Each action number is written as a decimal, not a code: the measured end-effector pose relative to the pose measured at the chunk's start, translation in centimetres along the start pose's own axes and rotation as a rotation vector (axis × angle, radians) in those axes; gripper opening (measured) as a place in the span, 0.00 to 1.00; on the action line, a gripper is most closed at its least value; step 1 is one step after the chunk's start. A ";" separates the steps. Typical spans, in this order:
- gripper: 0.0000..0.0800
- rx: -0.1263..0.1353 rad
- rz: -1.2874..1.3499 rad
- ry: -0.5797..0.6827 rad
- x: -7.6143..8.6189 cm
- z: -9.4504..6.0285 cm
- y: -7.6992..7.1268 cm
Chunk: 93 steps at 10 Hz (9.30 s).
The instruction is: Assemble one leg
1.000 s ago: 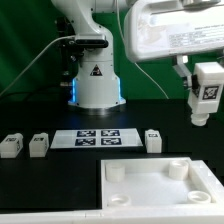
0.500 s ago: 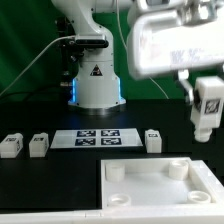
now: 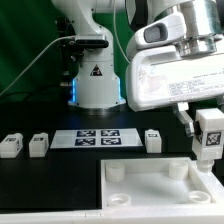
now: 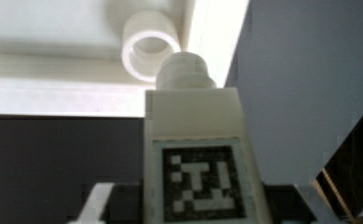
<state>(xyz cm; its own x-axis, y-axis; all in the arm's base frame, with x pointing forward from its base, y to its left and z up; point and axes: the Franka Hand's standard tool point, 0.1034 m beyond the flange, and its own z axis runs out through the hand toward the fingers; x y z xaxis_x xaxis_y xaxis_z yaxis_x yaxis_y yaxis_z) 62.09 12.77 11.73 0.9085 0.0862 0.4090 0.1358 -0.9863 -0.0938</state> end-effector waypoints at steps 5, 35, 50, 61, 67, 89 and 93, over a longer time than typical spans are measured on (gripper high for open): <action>0.37 -0.005 0.002 0.013 0.7 1.1 0.9; 0.81 -0.030 0.060 0.101 -1.7 3.6 1.0; 0.81 -0.035 0.170 -0.452 1.3 1.8 1.3; 0.37 -0.045 0.221 -0.462 0.0 3.9 1.4; 0.37 -0.133 0.727 -0.446 0.0 3.9 1.9; 0.81 -0.081 0.333 -0.435 -1.6 4.1 1.1; 0.43 -0.097 0.472 -0.432 -1.6 4.1 0.9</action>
Offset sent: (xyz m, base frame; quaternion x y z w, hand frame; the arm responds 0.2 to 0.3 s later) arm 0.0181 -0.0059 0.0034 -0.0038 0.0249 -0.0053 0.9997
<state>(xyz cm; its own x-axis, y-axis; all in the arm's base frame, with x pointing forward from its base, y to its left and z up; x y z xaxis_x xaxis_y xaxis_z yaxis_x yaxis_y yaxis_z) 62.39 12.28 7.24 0.9418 -0.3307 -0.0603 -0.3349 -0.9386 -0.0830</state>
